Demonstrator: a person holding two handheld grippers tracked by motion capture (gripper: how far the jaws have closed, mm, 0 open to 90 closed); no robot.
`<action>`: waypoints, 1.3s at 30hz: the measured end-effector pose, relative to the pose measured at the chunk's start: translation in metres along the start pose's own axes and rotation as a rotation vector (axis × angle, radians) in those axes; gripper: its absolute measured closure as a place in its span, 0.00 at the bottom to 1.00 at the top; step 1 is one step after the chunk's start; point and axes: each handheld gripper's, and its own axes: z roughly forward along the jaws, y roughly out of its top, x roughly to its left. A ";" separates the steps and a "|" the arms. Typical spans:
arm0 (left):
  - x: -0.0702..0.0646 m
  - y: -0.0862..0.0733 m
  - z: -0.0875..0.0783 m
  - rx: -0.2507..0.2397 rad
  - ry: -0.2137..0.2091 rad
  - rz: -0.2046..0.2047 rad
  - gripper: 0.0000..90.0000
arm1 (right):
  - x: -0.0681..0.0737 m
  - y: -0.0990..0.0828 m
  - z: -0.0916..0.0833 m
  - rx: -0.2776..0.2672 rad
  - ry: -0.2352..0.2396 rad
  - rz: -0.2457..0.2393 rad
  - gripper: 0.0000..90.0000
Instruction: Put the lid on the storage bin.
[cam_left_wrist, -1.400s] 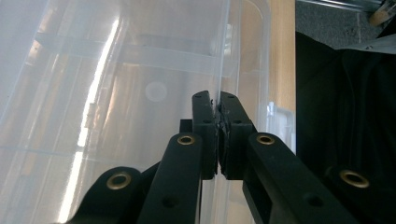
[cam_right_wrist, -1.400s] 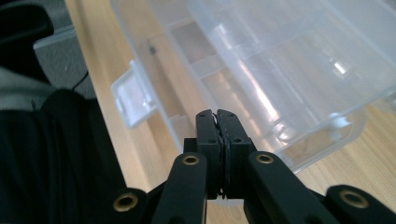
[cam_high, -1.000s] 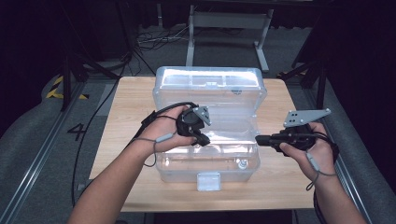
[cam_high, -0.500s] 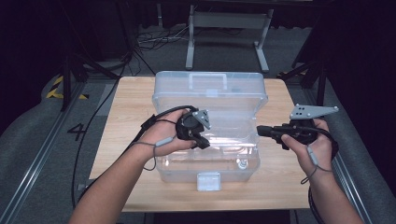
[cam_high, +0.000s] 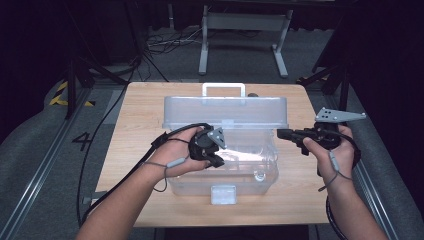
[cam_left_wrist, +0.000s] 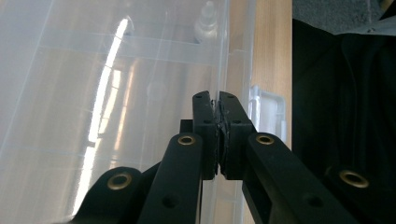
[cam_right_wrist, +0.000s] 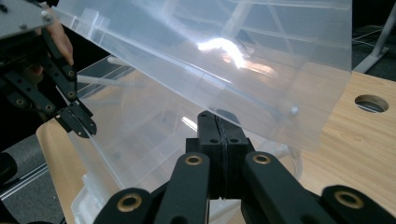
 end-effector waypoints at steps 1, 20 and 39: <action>0.000 -0.001 0.000 -0.005 0.001 -0.004 0.97 | 0.000 0.000 0.000 -0.003 0.002 0.003 1.00; -0.003 -0.029 -0.047 -0.256 0.078 -0.136 1.00 | 0.002 -0.004 -0.002 -0.016 -0.013 -0.010 1.00; -0.008 -0.083 -0.071 -0.417 0.198 -0.308 1.00 | 0.000 -0.010 -0.006 -0.024 -0.008 -0.014 1.00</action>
